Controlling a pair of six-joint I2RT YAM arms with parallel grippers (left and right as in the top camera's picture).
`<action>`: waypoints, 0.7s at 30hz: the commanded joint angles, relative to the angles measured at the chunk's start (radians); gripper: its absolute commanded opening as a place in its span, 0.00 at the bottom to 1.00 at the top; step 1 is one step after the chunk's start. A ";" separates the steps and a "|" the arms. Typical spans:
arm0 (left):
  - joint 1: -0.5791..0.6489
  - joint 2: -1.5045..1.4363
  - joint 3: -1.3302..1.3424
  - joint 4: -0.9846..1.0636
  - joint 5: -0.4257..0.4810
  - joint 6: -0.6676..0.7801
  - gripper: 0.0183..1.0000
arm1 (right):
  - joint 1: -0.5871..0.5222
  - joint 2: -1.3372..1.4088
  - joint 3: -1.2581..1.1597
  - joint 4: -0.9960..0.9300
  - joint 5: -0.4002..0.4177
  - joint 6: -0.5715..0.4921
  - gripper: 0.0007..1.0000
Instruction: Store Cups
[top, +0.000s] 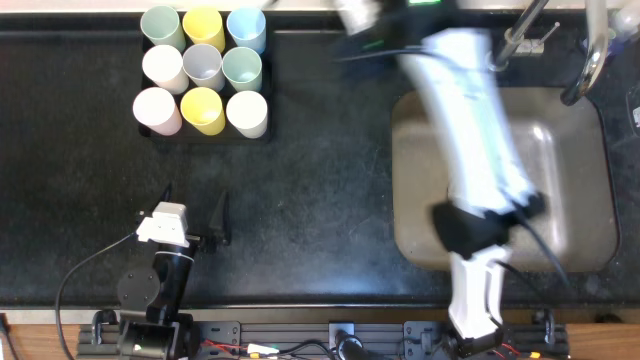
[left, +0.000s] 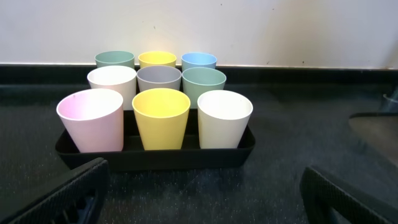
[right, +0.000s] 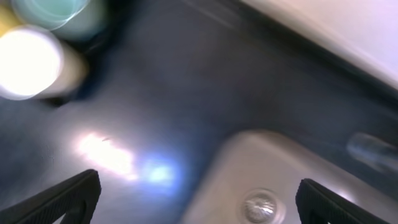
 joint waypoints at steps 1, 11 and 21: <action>-0.004 -0.008 -0.004 0.002 0.002 -0.008 1.00 | -0.145 -0.241 -0.079 -0.007 0.048 0.105 1.00; -0.004 -0.008 -0.004 0.002 0.002 -0.008 1.00 | -0.214 -1.033 -1.121 0.279 -0.049 0.080 1.00; -0.004 -0.008 -0.004 0.002 0.002 -0.008 1.00 | -0.214 -1.928 -2.298 1.392 0.041 0.094 1.00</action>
